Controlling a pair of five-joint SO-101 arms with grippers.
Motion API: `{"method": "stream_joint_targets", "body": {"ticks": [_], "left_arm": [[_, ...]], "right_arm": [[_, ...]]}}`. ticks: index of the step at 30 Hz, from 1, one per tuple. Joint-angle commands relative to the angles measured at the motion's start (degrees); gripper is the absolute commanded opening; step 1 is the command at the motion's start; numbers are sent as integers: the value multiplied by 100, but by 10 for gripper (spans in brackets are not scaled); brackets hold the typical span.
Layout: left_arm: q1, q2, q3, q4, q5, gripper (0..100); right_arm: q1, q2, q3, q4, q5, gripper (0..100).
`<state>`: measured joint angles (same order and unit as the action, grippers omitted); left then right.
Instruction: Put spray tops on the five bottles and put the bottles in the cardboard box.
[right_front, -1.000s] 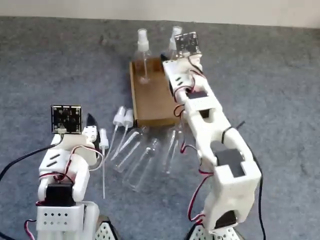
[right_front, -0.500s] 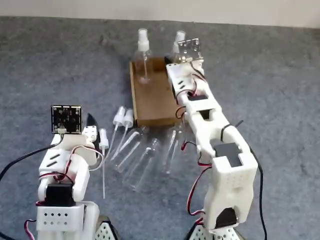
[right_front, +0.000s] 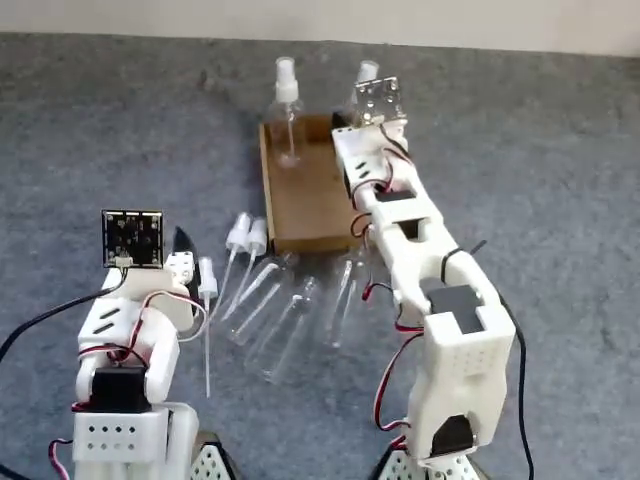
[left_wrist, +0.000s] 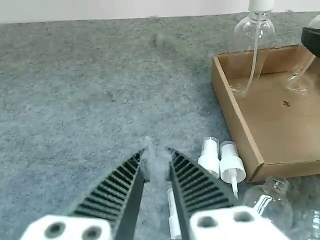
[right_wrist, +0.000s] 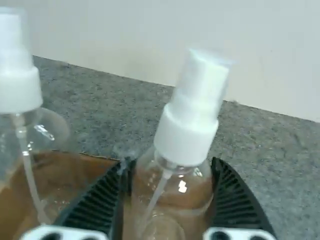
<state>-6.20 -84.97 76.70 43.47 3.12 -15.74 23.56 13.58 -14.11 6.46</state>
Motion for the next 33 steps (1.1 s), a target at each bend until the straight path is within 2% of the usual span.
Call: {"method": "stream_joint_targets", "body": {"ticks": [1,6,12,24,28,33], "left_arm": [[-66,-57,-22,-149,62,5],[-66,-57,-22,-149,62,5],[-66,-57,-22,-149,62,5],[-66,-57,-22,-149,53,5],[-66,-57,-22,-149,53,5],[-66,-57,-22,-149,53,5]], "right_arm": [[75,-136,-347,-57,53,146],[75,-136,-338,-48,70,147],[48,-145,-338,-40,62,214],[13,-374,-330,-31,70,217],[13,-435,-365,497,79,217],[4,-462,-365,523,79,228]]}}
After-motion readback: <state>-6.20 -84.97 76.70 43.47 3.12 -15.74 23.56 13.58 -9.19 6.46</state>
